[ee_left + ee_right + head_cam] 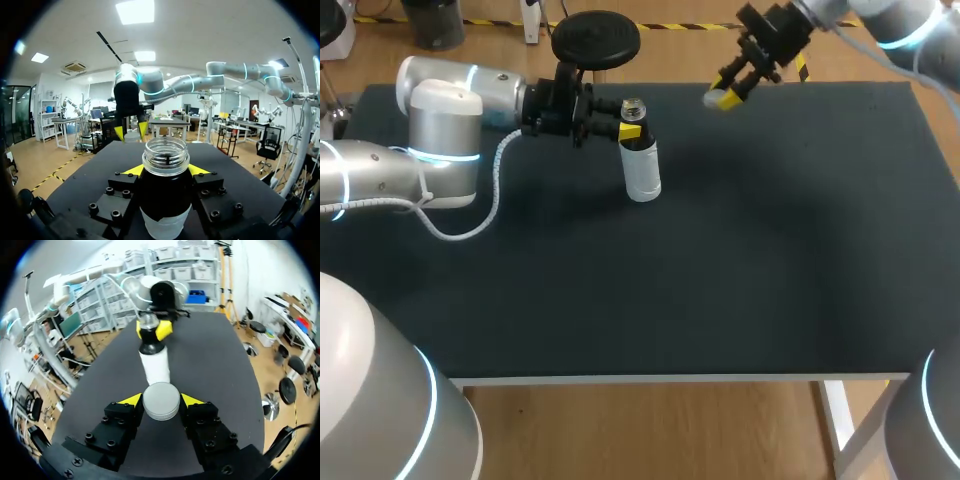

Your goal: Unscrew the bottle cap

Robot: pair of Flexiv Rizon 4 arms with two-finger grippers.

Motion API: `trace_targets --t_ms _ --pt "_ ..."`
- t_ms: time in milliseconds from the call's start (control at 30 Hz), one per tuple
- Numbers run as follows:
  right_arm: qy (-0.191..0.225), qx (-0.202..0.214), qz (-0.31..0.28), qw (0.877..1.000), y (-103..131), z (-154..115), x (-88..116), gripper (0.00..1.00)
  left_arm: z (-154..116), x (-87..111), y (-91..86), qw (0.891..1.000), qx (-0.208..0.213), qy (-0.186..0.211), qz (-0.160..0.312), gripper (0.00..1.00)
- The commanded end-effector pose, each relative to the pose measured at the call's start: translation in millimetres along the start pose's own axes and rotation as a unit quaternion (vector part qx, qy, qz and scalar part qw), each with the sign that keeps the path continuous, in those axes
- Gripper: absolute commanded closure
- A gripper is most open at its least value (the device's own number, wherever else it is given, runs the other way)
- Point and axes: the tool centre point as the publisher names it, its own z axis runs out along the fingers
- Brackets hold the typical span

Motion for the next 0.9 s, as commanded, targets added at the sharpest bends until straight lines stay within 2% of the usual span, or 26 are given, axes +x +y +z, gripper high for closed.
trace_targets --t_ms 33,367,533,900 --pt "-0.051 -0.034 0.011 0.998 -23 8 -4 1.0 0 -0.4 1.3 1.0 0.0 0.001 0.0 1.0" --pt "-0.073 -0.033 0.062 0.995 -56 14 -18 1.0 0 -0.4 1.3 1.0 0.0 0.001 0.0 1.0" --pt "-0.085 -0.015 0.097 0.992 -66 12 -22 1.0 0 -0.4 1.3 1.0 0.0 0.001 0.0 1.0" --pt "-0.098 -0.031 0.131 0.986 -95 16 -31 1.0 0 -0.4 1.3 1.0 0.0 0.001 0.0 1.0"
